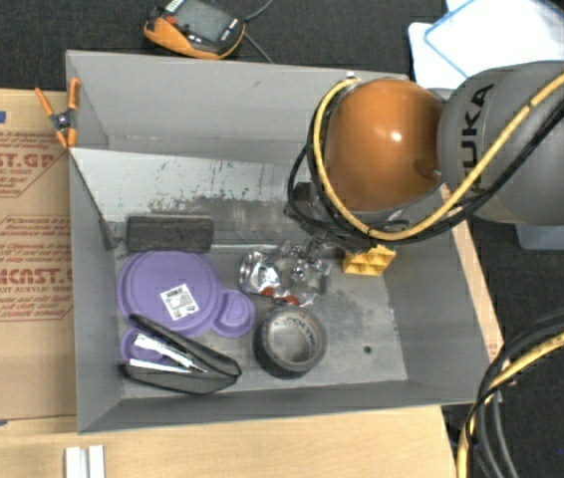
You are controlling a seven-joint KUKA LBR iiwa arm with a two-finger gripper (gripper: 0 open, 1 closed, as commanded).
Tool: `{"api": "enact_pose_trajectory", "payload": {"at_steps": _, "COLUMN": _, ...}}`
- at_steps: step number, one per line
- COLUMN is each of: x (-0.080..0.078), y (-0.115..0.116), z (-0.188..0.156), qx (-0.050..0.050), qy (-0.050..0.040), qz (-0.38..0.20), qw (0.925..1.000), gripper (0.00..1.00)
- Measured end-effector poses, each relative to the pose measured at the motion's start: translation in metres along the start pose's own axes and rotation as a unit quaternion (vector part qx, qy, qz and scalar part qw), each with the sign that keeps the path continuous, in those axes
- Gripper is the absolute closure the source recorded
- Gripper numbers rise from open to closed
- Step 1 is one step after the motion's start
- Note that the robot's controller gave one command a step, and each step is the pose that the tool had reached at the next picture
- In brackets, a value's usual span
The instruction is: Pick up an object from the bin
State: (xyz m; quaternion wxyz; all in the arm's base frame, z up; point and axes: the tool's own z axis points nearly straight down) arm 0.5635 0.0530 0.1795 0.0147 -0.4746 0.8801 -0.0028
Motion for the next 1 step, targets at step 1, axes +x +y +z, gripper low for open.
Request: {"api": "enact_pose_trajectory", "payload": {"at_steps": 1, "x": -0.0178, "y": 0.0214, "z": -0.0141, "qx": -0.002, "qy": 0.0007, "qz": -0.068, "qw": 0.9977, "gripper": 1.00}}
